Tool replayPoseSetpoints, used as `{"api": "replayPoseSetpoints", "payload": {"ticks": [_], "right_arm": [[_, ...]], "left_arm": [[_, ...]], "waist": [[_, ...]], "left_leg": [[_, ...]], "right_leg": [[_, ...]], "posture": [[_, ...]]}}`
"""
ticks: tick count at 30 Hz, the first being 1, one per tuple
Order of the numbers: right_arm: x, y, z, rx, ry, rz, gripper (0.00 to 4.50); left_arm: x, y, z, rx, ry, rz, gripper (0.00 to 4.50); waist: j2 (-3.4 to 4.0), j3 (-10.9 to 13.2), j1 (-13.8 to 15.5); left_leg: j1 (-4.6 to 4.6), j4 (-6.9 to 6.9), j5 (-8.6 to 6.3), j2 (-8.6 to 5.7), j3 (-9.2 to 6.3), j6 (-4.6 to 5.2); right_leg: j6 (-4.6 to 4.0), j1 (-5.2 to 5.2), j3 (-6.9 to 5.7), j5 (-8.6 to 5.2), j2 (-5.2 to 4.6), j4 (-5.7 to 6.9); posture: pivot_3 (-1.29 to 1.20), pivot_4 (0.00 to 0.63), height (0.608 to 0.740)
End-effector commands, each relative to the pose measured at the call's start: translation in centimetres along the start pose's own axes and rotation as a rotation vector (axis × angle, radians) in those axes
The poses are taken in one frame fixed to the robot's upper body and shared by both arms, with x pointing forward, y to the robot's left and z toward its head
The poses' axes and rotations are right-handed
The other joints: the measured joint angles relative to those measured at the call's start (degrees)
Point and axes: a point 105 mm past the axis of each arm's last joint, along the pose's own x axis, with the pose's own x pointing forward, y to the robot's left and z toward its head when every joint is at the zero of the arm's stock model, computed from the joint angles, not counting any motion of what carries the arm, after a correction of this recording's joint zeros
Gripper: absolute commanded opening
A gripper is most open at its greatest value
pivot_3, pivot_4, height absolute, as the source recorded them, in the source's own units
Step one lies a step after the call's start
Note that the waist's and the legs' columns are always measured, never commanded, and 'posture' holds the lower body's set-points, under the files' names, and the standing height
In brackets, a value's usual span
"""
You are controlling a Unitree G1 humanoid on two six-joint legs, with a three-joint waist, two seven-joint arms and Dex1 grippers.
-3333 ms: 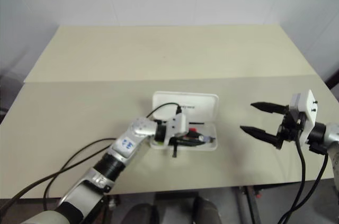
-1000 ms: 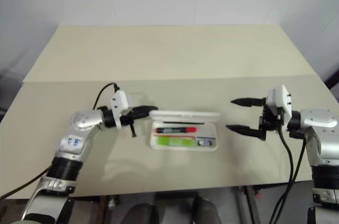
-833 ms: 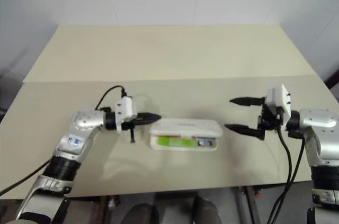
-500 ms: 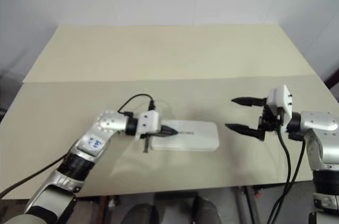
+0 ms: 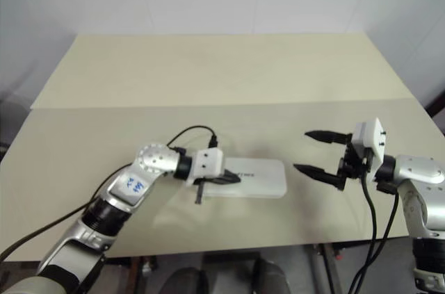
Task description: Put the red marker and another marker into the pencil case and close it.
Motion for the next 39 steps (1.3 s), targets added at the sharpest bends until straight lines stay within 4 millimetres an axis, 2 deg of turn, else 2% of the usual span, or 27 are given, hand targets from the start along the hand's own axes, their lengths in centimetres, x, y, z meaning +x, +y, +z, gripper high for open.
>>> {"api": "replayPoseSetpoints", "payload": {"ticks": [1, 5, 9, 13, 17, 22, 25, 28, 33, 36, 39], "right_arm": [[-0.1, -0.4, 1.2, -0.037, -0.04, -0.016, 4.5], [0.3, -1.0, 1.1, -0.035, -0.045, -0.014, 4.5], [0.8, -1.6, 0.8, -0.025, -0.055, -0.014, 4.5], [1.1, -2.0, 0.7, -0.025, -0.063, -0.018, 4.5], [1.4, -2.2, 0.6, -0.035, -0.057, -0.015, 4.5], [1.7, -2.3, 0.9, -0.04, -0.073, -0.013, 4.5], [1.4, -2.3, 1.0, -0.04, -0.067, -0.006, 4.5], [-0.1, -2.4, 1.0, -0.055, -0.03, 0.005, 4.5], [-1.8, -3.3, 0.6, -0.063, -0.001, -0.047, 4.5], [-1.8, -3.1, 0.5, -0.063, -0.01, -0.043, 4.5], [-1.0, -2.6, 0.5, -0.066, -0.027, -0.003, 4.5]], "left_arm": [[-1.0, 0.8, 1.7, -0.015, -0.108, 0.065, 0.04], [-4.5, 2.3, 3.7, -0.051, -0.285, 0.191, 0.04], [-8.3, 1.5, 3.0, -0.102, -0.317, 0.229, 0.04], [-11.0, 0.8, 2.8, -0.108, -0.326, 0.288, 1.27], [-13.8, -0.2, 2.6, -0.102, -0.341, 0.354, 2.68], [-15.0, -0.4, 1.9, -0.105, -0.327, 0.417, 4.39], [-15.2, -0.4, 1.9, -0.1, -0.331, 0.43, 4.48], [-15.2, -0.4, 2.2, -0.089, -0.345, 0.434, 4.48], [-14.8, -0.5, 1.5, -0.084, -0.305, 0.432, 4.48], [-15.1, -0.8, 1.0, -0.078, -0.276, 0.466, 4.48], [-15.7, -0.8, 0.7, -0.077, -0.255, 0.501, 4.48]], "waist": [[-0.01, 0.02, 0.1], [0.0, 0.02, -0.12], [0.02, 0.02, -0.57], [0.04, 0.05, -0.28], [0.05, 0.05, -0.04], [0.07, 0.07, -0.08], [0.07, 0.06, -0.15], [0.09, 0.07, -0.07], [0.08, 0.07, -0.21], [0.09, 0.08, -0.31], [0.09, 0.08, -0.32]], "left_leg": [[0.0, 0.0, 0.0, 0.0, -0.02, 0.0], [-0.01, 0.02, 0.0, 0.01, -0.02, 0.0], [0.01, -0.04, 0.0, 0.05, -0.01, 0.0], [-0.02, -0.07, 0.0, 0.03, -0.01, 0.0], [-0.05, -0.06, 0.0, -0.01, -0.07, 0.0], [-0.03, -0.1, 0.0, 0.0, -0.07, 0.0], [-0.02, -0.11, 0.0, 0.0, -0.05, -0.01], [-0.02, -0.1, 0.0, 0.0, -0.05, 0.0], [0.0, -0.14, 0.0, 0.0, -0.04, 0.0], [0.01, -0.18, 0.0, 0.0, 0.0, 0.0], [0.01, -0.19, 0.0, 0.01, 0.01, 0.0]], "right_leg": [[0.0, -0.01, -0.01, 0.0, 0.0, 0.0], [0.0, 0.0, 0.0, 0.0, 0.0, 0.0], [-0.01, -0.04, 0.0, 0.0, 0.03, 0.01], [-0.01, -0.07, -0.01, -0.01, 0.0, 0.01], [-0.01, -0.06, 0.04, 0.0, -0.03, 0.0], [-0.01, -0.06, 0.02, -0.01, -0.01, -0.01], [-0.02, -0.06, 0.02, -0.01, 0.0, -0.01], [-0.02, -0.06, 0.03, -0.01, 0.0, 0.0], [-0.02, -0.06, 0.02, -0.01, 0.0, -0.01], [-0.02, -0.07, 0.02, -0.01, 0.01, -0.02], [-0.02, -0.08, 0.03, -0.01, 0.01, -0.03]], "posture": [[0.0, 0.15, 0.74], [0.0, 0.15, 0.74], [0.0, 0.15, 0.74], [0.0, 0.15, 0.74], [0.0, 0.15, 0.74], [0.0, 0.15, 0.74], [0.0, 0.15, 0.74], [0.0, 0.15, 0.74], [0.0, 0.15, 0.74], [0.0, 0.15, 0.74], [0.0, 0.15, 0.74]]}}
